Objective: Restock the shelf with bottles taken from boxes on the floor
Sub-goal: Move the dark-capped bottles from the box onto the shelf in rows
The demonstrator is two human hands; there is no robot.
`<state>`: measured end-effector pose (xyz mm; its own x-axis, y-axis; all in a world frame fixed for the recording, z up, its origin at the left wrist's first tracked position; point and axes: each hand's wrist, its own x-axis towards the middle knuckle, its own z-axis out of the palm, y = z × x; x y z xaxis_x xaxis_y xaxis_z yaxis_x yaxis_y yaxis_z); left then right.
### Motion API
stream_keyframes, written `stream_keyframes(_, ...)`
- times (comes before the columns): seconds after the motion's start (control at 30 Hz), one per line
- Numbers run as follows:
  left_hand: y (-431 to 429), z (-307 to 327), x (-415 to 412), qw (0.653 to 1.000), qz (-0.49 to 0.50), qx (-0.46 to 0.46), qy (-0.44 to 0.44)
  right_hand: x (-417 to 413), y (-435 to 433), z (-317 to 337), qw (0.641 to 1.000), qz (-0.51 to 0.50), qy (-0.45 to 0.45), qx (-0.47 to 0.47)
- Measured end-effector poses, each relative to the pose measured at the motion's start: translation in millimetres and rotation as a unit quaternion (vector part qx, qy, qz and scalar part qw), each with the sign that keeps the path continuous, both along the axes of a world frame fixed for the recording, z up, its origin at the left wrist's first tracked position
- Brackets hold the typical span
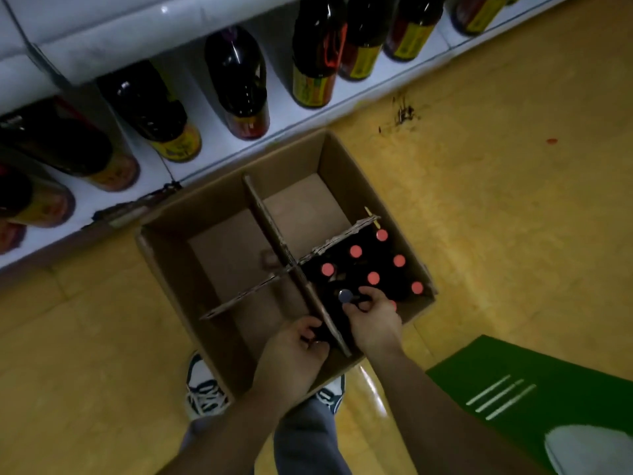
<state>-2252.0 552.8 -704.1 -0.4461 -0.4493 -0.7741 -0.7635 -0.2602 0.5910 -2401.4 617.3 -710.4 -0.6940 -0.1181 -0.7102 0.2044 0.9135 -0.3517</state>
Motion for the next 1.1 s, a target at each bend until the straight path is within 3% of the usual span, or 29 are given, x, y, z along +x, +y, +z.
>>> stream_keyframes(0.13, 11.0, -31.5, 0.2, 0.995, -0.072, -0.061, -0.016, -2.0, 3.0, -36.2, 0.989, 0.126, 0.053, 0.059)
stream_keyframes(0.3, 16.9, -58.0, -0.1, 0.989, -0.131, -0.070, -0.030, -5.3, 0.6, -59.5, 0.958, 0.244, 0.102, 0.108)
stream_keyframes(0.7, 26.1, -86.4, -0.1, 0.956, -0.242, -0.142, -0.083, -3.5, -0.2, -88.5, 0.945, 0.284, 0.127, 0.101)
stream_keyframes(0.97, 28.5, -98.5, -2.6, 0.921, -0.323, -0.211, -0.055, -6.6, 8.3, -98.0, 0.941, 0.298, 0.151, 0.052)
stream_keyframes(1.1, 19.4, -96.6, -2.8, 0.936, -0.280, -0.209, -0.050, -7.1, 12.2, -97.5, 0.942, 0.299, 0.150, 0.035)
